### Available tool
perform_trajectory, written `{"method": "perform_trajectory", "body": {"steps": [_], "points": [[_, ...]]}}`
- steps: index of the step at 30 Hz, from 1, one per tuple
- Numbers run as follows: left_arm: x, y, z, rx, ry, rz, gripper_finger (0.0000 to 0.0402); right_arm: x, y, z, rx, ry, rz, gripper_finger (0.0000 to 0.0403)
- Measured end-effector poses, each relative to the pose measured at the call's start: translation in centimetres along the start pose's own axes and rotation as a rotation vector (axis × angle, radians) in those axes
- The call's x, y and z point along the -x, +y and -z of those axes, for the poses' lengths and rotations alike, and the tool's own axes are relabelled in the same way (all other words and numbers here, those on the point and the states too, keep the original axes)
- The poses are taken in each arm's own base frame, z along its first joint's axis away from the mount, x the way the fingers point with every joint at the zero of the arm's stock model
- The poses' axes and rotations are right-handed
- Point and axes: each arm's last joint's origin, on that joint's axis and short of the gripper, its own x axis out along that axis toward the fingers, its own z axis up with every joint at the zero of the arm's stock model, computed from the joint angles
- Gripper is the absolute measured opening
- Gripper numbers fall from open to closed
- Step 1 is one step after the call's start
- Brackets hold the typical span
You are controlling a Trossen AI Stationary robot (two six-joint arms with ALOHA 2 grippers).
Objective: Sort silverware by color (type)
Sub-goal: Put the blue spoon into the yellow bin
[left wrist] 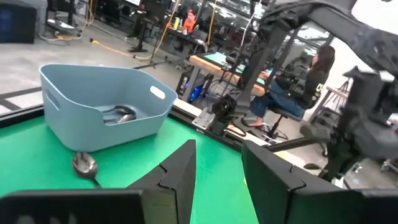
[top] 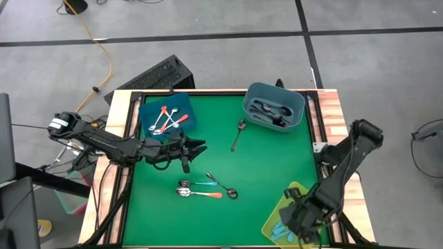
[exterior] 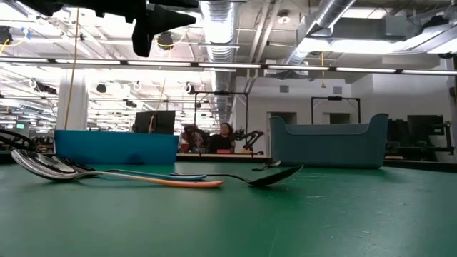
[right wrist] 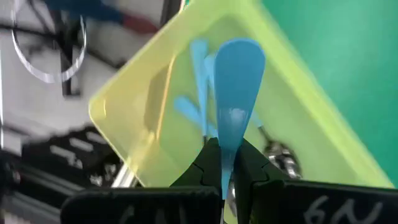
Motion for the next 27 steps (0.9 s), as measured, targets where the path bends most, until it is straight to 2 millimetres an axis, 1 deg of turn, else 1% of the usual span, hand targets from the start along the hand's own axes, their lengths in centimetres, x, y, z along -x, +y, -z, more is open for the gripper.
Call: {"method": "perform_trajectory", "body": {"steps": [5, 9, 14, 17, 23, 27], "points": [[0.0, 0.1, 0.1, 0.015, 0.007, -0.007, 0.0114, -3.2, 0.8, -0.1, 0.086, 0.127, -0.005, 0.0018], [0.0, 0.1, 0.1, 0.017, 0.008, -0.008, 0.0114, -5.0, 1.0, -0.2, 0.117, 0.173, 0.024, 0.0018], [0.0, 0.1, 0.1, 0.019, 0.009, -0.008, 0.0114, -7.1, 0.7, -0.4, 0.137, 0.237, 0.07, 0.0018], [0.0, 0.1, 0.1, 0.018, 0.009, -0.008, 0.0114, -8.5, 0.7, -0.3, 0.182, 0.281, 0.091, 0.0018], [0.0, 0.1, 0.1, 0.018, 0.008, -0.009, 0.0114, -10.5, 0.7, -0.1, 0.205, 0.34, 0.123, 0.0019], [0.0, 0.1, 0.1, 0.017, 0.009, -0.011, 0.0114, -11.2, 0.7, 0.0, 0.214, 0.335, 0.14, 0.0038]]}}
